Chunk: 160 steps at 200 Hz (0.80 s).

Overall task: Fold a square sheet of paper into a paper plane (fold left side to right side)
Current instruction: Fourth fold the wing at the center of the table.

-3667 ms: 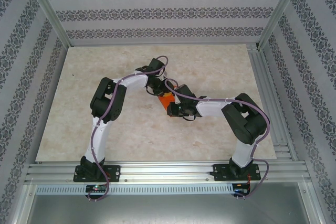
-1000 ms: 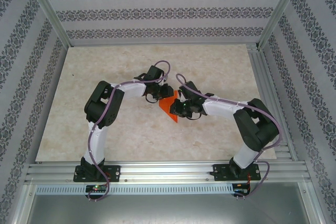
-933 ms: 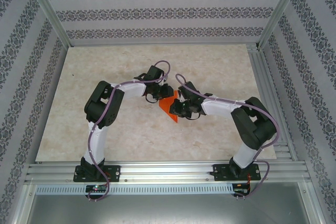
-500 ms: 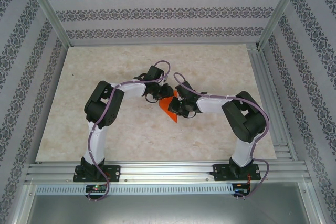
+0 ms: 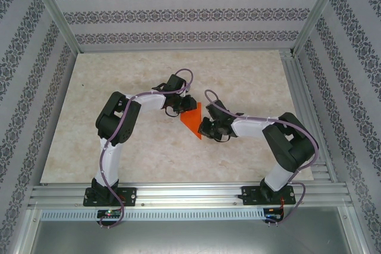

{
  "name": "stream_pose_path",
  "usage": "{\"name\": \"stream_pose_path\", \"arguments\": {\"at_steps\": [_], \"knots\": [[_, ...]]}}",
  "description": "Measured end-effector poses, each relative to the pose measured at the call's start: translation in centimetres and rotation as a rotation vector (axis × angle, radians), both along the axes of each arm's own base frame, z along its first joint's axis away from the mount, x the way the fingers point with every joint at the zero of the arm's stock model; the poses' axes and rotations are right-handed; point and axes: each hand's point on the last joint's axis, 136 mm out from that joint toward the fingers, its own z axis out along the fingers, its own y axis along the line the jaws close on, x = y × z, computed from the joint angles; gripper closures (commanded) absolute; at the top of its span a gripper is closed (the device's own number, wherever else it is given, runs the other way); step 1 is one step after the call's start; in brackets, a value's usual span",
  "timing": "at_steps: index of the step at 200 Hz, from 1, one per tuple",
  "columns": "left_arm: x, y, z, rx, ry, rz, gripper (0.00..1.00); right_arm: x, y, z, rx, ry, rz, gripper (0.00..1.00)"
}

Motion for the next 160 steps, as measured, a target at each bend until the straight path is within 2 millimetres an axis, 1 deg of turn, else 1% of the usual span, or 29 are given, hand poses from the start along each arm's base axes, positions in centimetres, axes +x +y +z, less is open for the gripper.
{"name": "stream_pose_path", "arguments": {"at_steps": [38, 64, 86, 105, 124, 160], "knots": [[0.0, 0.0, 0.0, 0.001, 0.0, 0.0, 0.75, -1.2, -0.8, 0.3, -0.02, 0.019, 0.012, 0.88], [0.0, 0.0, 0.0, 0.001, 0.001, 0.0, 0.75, -1.0, -0.7, 2.1, 0.001, -0.014, 0.016, 0.89], [0.0, 0.0, 0.0, 0.001, 0.001, 0.0, 0.75, 0.4, 0.3, 3.7, 0.038, -0.064, 0.016, 0.89], [0.0, 0.0, 0.0, 0.001, 0.001, 0.0, 0.75, 2.0, 1.4, 4.2, 0.061, -0.097, 0.009, 0.9], [0.0, 0.0, 0.0, 0.002, 0.001, 0.0, 0.75, 3.5, 2.3, 3.7, 0.071, -0.115, -0.006, 0.9], [0.0, 0.0, 0.0, 0.002, 0.001, 0.001, 0.75, 5.4, 2.9, 2.1, 0.049, -0.122, -0.043, 0.9]]}}
